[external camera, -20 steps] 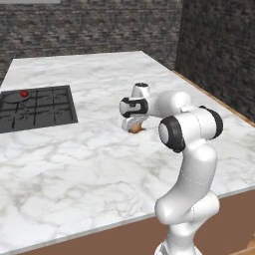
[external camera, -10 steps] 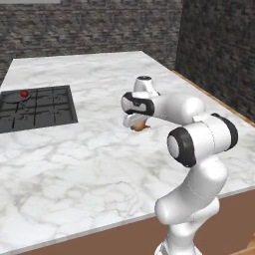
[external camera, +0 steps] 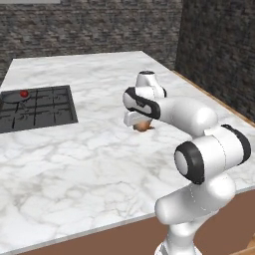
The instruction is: Place the pan on the front left burner on the stove. Then place the tomato and the onion in the pan and turn on the front left burner.
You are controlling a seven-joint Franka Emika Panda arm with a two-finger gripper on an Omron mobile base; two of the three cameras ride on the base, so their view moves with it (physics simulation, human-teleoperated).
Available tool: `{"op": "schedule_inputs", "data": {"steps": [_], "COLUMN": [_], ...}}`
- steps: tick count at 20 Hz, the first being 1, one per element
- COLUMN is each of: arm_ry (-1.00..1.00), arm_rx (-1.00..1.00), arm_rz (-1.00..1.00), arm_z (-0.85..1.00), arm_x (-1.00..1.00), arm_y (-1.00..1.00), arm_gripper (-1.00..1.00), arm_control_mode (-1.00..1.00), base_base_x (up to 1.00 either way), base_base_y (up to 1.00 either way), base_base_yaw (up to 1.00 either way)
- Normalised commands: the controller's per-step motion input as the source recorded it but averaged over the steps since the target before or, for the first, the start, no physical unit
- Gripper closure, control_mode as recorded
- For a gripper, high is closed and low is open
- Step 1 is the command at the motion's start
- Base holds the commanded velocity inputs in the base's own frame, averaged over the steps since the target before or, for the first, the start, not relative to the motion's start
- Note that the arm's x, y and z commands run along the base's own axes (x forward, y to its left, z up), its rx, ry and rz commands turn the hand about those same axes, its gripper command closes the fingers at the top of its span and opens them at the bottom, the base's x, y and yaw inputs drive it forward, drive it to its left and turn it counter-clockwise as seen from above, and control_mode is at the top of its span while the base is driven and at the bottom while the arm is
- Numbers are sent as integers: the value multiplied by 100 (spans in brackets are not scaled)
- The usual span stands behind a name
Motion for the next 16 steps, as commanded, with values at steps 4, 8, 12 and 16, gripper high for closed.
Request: {"op": "schedule_inputs", "data": {"steps": [4, 8, 12, 16], "arm_ry": [10, 11, 12, 12], "arm_rx": [0, 0, 0, 0], "arm_rz": [-14, -13, -12, -11], "arm_z": [24, 12, 11, 9], "arm_x": [-31, -27, -16, -14], "arm_y": [-3, -8, -8, -7], "arm_gripper": [100, 100, 100, 100], "arm_control_mode": [-100, -100, -100, -100], "base_base_x": [0, 0, 0, 0], "base_base_y": [0, 0, 0, 0], "base_base_yaw": [0, 0, 0, 0]}}
